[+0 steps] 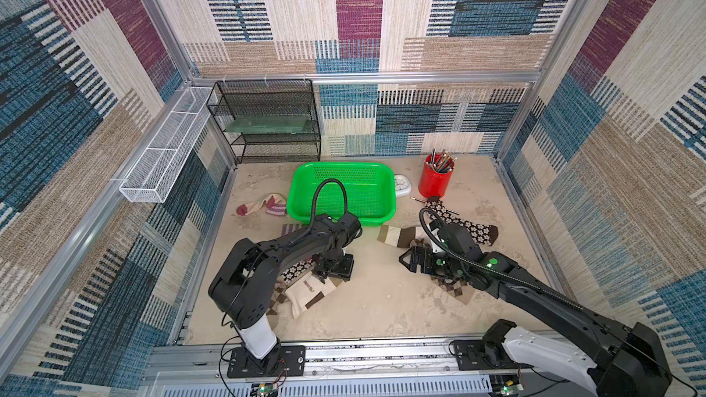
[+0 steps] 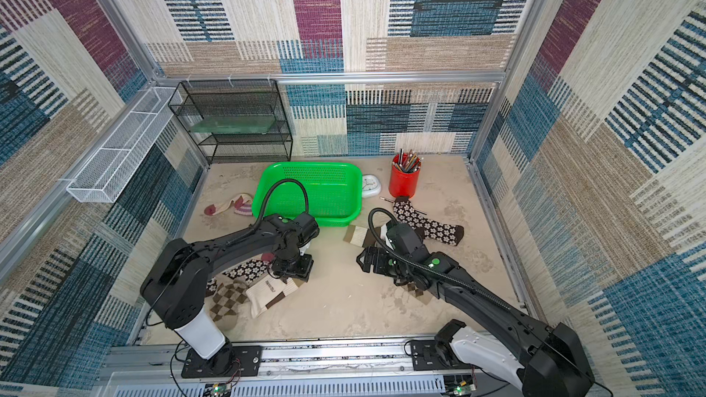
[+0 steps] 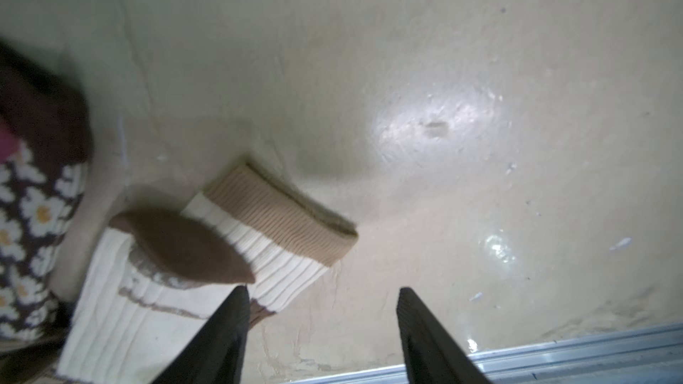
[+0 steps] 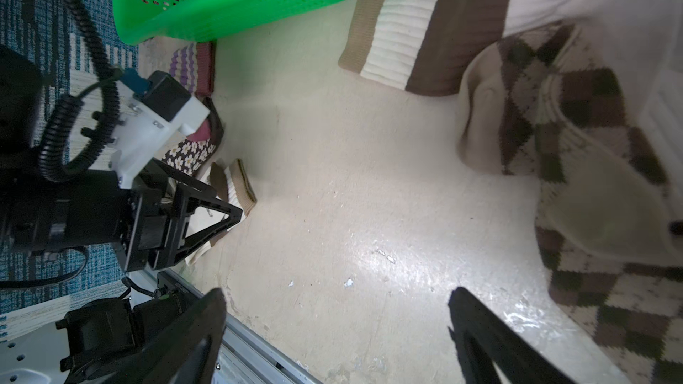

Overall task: Place the socks together as a pair
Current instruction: Pick up the sock at the center of the board.

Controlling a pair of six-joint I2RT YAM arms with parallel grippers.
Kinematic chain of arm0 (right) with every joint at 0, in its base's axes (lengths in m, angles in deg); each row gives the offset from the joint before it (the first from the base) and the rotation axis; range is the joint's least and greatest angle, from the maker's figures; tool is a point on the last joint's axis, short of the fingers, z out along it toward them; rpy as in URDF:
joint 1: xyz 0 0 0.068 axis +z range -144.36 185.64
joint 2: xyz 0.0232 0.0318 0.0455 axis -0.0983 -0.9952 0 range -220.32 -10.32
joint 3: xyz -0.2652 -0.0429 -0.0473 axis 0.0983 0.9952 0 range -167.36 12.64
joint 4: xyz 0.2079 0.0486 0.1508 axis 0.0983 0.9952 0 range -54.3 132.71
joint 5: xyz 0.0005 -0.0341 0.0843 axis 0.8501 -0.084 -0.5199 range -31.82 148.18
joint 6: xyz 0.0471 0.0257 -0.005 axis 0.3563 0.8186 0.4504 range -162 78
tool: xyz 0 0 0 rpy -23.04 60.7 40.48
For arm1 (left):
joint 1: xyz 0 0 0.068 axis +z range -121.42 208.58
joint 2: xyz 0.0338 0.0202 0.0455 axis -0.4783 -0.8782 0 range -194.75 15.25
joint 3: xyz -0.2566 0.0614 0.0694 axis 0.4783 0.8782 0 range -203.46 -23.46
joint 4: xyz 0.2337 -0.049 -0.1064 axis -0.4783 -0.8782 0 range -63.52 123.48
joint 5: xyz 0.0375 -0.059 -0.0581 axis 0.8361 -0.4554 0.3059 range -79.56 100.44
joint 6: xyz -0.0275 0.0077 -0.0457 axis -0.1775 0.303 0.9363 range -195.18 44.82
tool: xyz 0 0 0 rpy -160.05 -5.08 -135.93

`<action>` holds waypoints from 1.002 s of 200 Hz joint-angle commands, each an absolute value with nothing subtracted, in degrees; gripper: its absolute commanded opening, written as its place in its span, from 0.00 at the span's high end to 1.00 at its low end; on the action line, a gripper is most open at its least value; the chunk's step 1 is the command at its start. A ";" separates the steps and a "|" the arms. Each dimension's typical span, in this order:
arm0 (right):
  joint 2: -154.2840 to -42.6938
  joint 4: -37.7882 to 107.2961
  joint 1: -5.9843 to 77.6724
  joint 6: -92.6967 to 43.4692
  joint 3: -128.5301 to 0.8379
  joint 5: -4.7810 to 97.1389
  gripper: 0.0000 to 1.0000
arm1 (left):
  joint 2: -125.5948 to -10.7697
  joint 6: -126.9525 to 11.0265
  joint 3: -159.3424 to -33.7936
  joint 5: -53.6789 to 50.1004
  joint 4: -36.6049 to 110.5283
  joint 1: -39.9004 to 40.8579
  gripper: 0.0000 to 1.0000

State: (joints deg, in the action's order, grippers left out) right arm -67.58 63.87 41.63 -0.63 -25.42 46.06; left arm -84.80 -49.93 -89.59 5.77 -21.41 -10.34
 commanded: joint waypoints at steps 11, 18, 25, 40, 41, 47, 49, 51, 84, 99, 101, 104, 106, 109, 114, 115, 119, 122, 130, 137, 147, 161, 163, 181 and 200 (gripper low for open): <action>-65.08 64.10 41.63 0.36 -24.82 47.47 0.04 | -89.28 -51.45 -91.43 8.10 -22.71 -10.60 0.51; -64.59 64.20 41.59 0.46 -24.77 47.64 0.04 | -90.03 -51.45 -91.41 7.51 -22.76 -10.70 0.55; -64.11 64.37 41.66 0.58 -24.77 47.85 0.04 | -90.69 -51.45 -91.15 7.21 -22.76 -10.79 0.57; -62.90 65.03 41.66 0.91 -24.63 48.59 0.04 | -91.20 -50.72 -89.43 7.69 -22.73 -10.88 0.61; -62.85 65.05 41.67 0.95 -24.67 48.59 0.04 | -91.19 -50.60 -89.32 7.70 -22.75 -10.84 0.61; -62.29 65.10 41.60 1.06 -24.38 48.92 0.04 | -91.34 -50.38 -88.59 7.89 -22.70 -10.87 0.64; -62.08 65.05 41.59 1.15 -24.28 49.05 0.04 | -91.40 -50.39 -88.44 7.78 -22.69 -10.88 0.64; -61.91 64.95 41.59 1.18 -24.21 49.15 0.04 | -91.44 -50.35 -88.29 7.75 -22.62 -10.88 0.65; -59.13 63.01 41.29 0.91 -22.28 49.89 0.04 | -90.00 -49.98 -88.93 5.18 -22.26 -11.18 0.92; -58.59 63.02 40.94 0.72 -21.90 50.55 0.04 | -86.82 -48.50 -90.49 1.48 -22.31 -11.50 0.93; -58.47 63.01 40.96 0.72 -21.85 50.67 0.04 | -86.32 -48.19 -90.80 0.99 -22.33 -11.43 0.93; -58.39 63.04 40.91 0.72 -21.83 50.85 0.04 | -85.58 -47.73 -91.17 0.21 -22.41 -11.54 0.93; -58.35 63.04 40.83 0.72 -21.81 50.94 0.04 | -85.13 -47.34 -91.43 -0.49 -22.46 -11.53 0.94; -58.31 63.06 40.68 0.73 -21.64 51.09 0.04 | -84.27 -46.79 -91.81 -1.46 -22.46 -11.56 0.95; -58.18 63.12 40.55 0.72 -21.51 51.29 0.04 | -82.97 -45.76 -92.44 -2.91 -22.59 -11.58 0.96; -58.16 63.08 40.45 0.72 -21.48 51.35 0.04 | -82.73 -45.58 -92.54 -3.18 -22.59 -11.59 0.96; -58.11 62.99 40.25 0.67 -21.33 51.40 0.04 | -81.59 -44.71 -93.18 -4.36 -22.67 -11.59 0.97; -58.08 62.96 40.11 0.66 -21.29 51.35 0.04 | -80.65 -44.03 -93.69 -5.23 -22.63 -11.67 0.97; -58.07 62.72 39.55 0.49 -21.17 51.22 0.04 | -78.36 -41.90 -95.12 -7.20 -22.66 -11.78 0.97; -58.12 62.40 39.25 0.19 -21.19 50.99 0.04 | -76.40 -40.03 -96.58 -8.61 -22.61 -12.09 0.97; -58.28 62.04 38.72 -0.36 -21.28 50.79 0.04 | -73.93 -37.40 -98.77 -10.01 -22.61 -12.56 0.97; -58.66 61.94 37.99 -0.69 -21.78 50.73 0.04 | -71.07 -34.31 -101.99 -10.87 -22.65 -13.06 0.97; -58.66 61.95 37.88 -0.69 -21.80 50.69 0.04 | -70.69 -33.89 -102.38 -10.91 -22.67 -13.16 0.97; -59.25 61.58 36.96 -1.21 -22.14 50.22 0.04 | -67.77 -31.14 -105.75 -10.71 -22.59 -13.65 0.98; -59.87 61.51 36.36 -1.60 -22.42 49.74 0.04 | -66.03 -29.80 -108.26 -11.62 -22.59 -13.91 0.98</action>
State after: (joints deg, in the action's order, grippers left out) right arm -59.32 63.71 36.97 -0.50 -21.70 49.80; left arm -67.84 -34.82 -105.70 -9.26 -22.68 -13.66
